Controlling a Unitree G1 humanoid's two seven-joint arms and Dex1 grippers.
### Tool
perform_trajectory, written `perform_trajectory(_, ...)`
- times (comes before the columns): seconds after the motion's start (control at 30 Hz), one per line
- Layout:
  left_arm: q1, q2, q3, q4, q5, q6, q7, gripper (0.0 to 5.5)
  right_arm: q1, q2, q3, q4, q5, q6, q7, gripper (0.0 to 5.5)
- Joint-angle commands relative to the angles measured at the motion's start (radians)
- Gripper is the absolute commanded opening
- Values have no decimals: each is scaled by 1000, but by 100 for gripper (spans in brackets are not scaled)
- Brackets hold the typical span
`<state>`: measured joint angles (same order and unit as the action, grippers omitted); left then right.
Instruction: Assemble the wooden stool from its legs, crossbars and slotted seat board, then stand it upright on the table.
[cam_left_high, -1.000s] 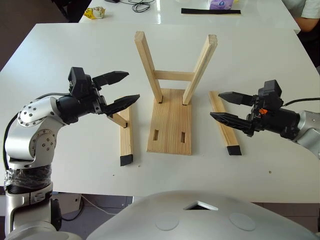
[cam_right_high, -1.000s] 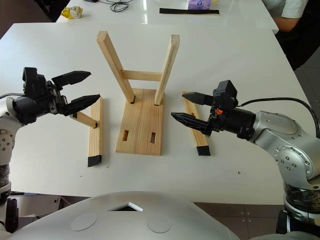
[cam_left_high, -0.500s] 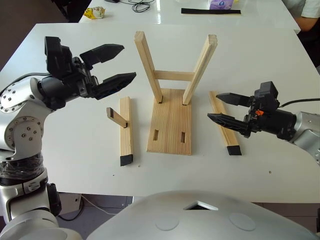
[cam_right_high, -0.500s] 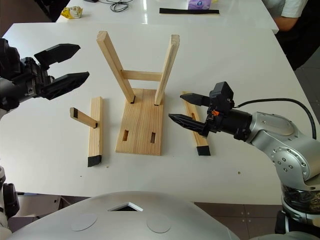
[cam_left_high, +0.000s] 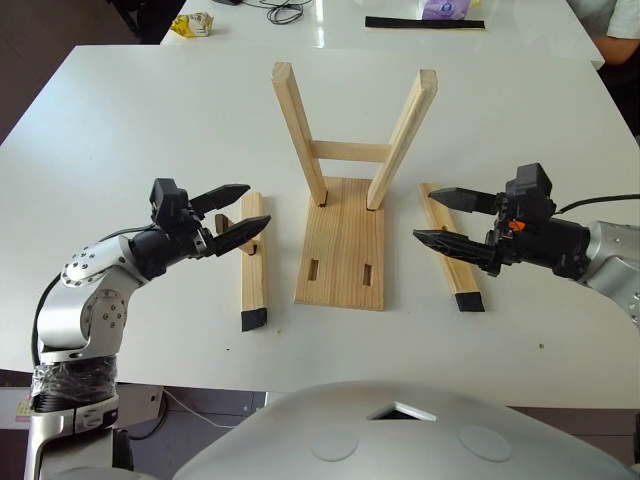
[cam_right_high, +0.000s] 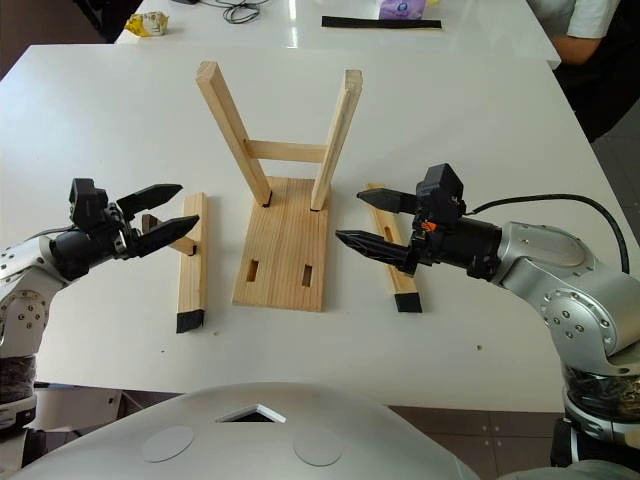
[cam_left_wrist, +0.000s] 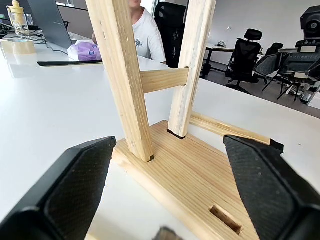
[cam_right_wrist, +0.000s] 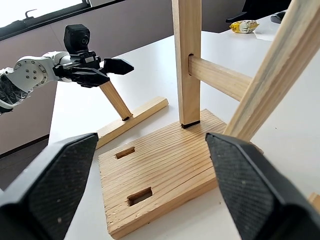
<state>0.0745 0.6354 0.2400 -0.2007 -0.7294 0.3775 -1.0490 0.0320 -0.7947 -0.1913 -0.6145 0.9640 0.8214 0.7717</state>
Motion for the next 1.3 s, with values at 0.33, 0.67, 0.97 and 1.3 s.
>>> perform_trajectory(0.33, -171, 55, 56, -101, -164, 140, 23, 399, 31, 24, -6, -37, 3, -11, -38, 398)
perform_trajectory(0.67, -180, 44, 39, -109, -153, 139, 20, 399, 26, 33, -2, -37, -1, -10, -43, 398)
perform_trajectory(0.97, -186, 41, 29, -107, -143, 131, 18, 399, 19, 36, -1, -32, -5, -13, -42, 398)
perform_trajectory(1.3, -200, 43, 32, -95, -145, 131, 17, 399, 25, 39, -2, -37, -6, -15, -47, 398)
